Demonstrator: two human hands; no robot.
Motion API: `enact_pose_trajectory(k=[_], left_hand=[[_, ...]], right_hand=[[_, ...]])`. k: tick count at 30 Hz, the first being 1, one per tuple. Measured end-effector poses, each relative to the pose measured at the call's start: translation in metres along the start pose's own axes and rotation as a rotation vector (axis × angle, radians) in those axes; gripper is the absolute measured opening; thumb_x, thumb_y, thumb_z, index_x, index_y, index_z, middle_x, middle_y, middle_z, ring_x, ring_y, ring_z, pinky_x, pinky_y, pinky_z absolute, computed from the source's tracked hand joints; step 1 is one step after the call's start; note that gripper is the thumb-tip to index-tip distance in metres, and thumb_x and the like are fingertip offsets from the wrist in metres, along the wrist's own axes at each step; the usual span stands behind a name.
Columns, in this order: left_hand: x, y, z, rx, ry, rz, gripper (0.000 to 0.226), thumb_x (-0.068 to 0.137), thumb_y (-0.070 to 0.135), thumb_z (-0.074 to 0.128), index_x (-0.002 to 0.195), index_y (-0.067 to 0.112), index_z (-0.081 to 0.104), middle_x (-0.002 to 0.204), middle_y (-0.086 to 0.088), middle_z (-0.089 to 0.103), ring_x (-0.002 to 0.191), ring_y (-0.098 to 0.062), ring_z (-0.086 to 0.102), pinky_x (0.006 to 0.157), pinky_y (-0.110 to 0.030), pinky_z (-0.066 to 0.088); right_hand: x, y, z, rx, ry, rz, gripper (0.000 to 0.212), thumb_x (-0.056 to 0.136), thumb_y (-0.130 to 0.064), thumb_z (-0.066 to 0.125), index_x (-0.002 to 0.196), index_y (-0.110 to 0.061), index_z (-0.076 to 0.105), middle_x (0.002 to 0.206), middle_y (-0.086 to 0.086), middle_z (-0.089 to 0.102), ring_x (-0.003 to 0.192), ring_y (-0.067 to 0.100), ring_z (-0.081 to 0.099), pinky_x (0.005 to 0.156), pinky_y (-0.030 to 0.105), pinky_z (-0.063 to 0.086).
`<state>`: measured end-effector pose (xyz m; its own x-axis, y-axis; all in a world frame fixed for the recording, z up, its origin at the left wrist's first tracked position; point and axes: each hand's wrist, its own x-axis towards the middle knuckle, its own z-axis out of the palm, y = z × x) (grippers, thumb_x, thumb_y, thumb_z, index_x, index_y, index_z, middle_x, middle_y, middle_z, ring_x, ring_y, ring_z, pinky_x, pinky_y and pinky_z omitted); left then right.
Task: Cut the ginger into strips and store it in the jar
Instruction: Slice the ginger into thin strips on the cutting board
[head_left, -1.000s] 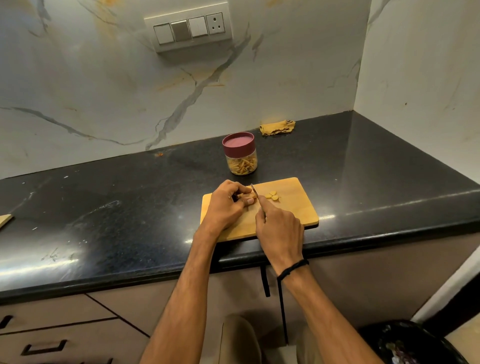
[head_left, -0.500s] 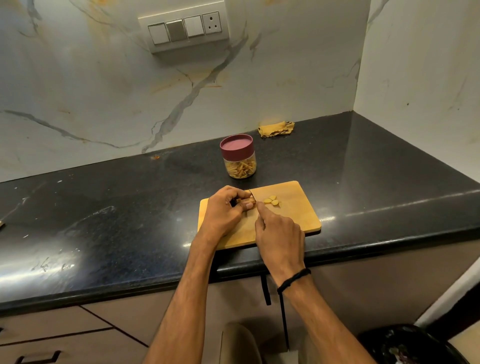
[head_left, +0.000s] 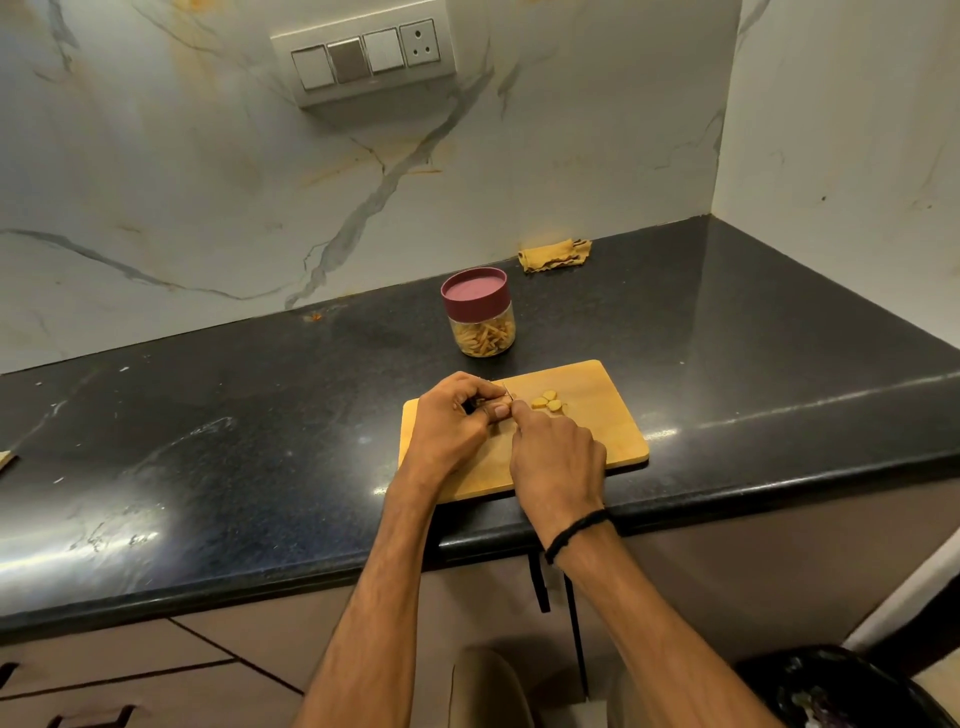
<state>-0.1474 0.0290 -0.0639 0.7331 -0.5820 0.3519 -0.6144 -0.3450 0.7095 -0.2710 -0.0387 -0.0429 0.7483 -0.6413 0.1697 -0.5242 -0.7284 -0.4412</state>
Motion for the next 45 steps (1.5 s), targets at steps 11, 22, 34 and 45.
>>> enact_pose_trajectory(k=[11, 22, 34, 45], left_hand=[[0.000, 0.000, -0.001, 0.008, -0.017, -0.031, 0.021, 0.085, 0.017, 0.079, 0.105, 0.017, 0.077, 0.105, 0.010, 0.067, 0.097, 0.005, 0.058, 0.079, -0.005, 0.044], [0.001, 0.000, -0.003, 0.021, -0.033, -0.024, 0.022, 0.085, 0.019, 0.079, 0.107, 0.019, 0.076, 0.105, 0.011, 0.065, 0.095, 0.007, 0.057, 0.079, -0.004, 0.045], [0.000, 0.000, -0.004, 0.048, -0.040, -0.006, 0.022, 0.086, 0.021, 0.078, 0.108, 0.021, 0.075, 0.107, 0.011, 0.064, 0.098, 0.001, 0.059, 0.081, -0.004, 0.044], [0.001, -0.005, -0.004, 0.042, -0.030, 0.022, 0.020, 0.087, 0.024, 0.077, 0.106, 0.022, 0.077, 0.108, 0.011, 0.067, 0.101, 0.001, 0.060, 0.083, -0.009, 0.048]], right_hand=[[-0.024, 0.024, -0.004, 0.064, 0.016, 0.049, 0.042, 0.105, -0.033, 0.034, 0.147, -0.038, 0.034, 0.085, -0.003, 0.055, 0.069, 0.013, 0.044, 0.055, 0.025, 0.031], [-0.022, 0.029, -0.007, 0.157, 0.030, 0.110, 0.045, 0.104, -0.036, 0.035, 0.149, -0.037, 0.033, 0.097, -0.006, 0.064, 0.071, 0.008, 0.043, 0.056, 0.019, 0.031], [-0.027, 0.028, -0.009, 0.145, 0.020, 0.082, 0.043, 0.104, -0.037, 0.036, 0.147, -0.038, 0.035, 0.093, -0.006, 0.060, 0.074, 0.008, 0.045, 0.062, 0.020, 0.034], [-0.023, 0.023, -0.002, 0.090, 0.021, 0.084, 0.043, 0.105, -0.034, 0.034, 0.148, -0.037, 0.033, 0.099, -0.001, 0.064, 0.074, 0.013, 0.042, 0.061, 0.026, 0.033]])
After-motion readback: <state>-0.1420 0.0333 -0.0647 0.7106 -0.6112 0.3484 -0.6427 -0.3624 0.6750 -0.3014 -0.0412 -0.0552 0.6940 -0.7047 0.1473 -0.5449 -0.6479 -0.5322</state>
